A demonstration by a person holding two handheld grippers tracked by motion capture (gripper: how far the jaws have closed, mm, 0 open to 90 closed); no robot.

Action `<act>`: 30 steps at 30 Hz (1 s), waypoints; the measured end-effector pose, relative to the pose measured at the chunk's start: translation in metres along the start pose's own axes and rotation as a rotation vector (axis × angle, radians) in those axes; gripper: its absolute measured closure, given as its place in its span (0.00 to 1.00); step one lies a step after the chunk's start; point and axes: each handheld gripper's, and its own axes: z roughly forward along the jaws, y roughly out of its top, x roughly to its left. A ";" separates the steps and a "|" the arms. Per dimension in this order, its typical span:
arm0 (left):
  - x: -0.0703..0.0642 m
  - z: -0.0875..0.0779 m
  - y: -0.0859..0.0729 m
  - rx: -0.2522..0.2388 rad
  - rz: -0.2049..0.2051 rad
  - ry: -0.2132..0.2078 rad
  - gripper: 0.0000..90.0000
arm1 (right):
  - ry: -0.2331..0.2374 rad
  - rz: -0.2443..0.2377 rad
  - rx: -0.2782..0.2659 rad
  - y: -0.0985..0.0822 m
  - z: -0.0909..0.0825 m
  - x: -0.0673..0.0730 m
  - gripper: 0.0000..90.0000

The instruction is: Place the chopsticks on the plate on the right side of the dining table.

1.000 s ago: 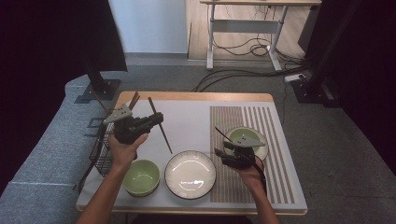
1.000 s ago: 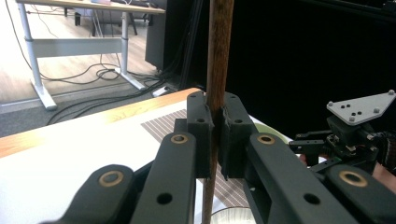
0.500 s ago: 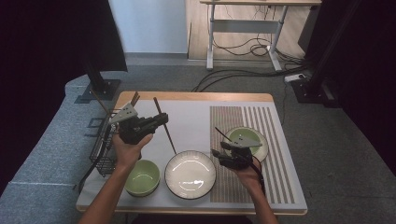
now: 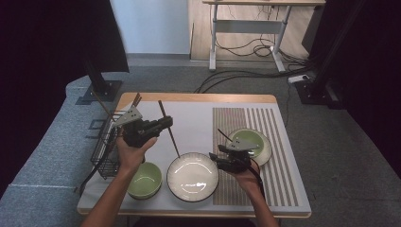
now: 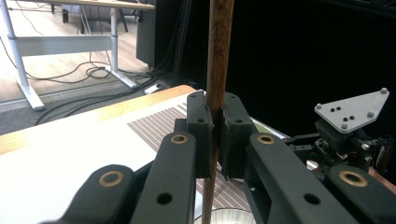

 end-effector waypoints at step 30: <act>-0.015 0.018 -0.007 0.031 0.014 -0.042 0.94 | 0.061 -0.033 0.012 0.007 0.013 0.023 0.54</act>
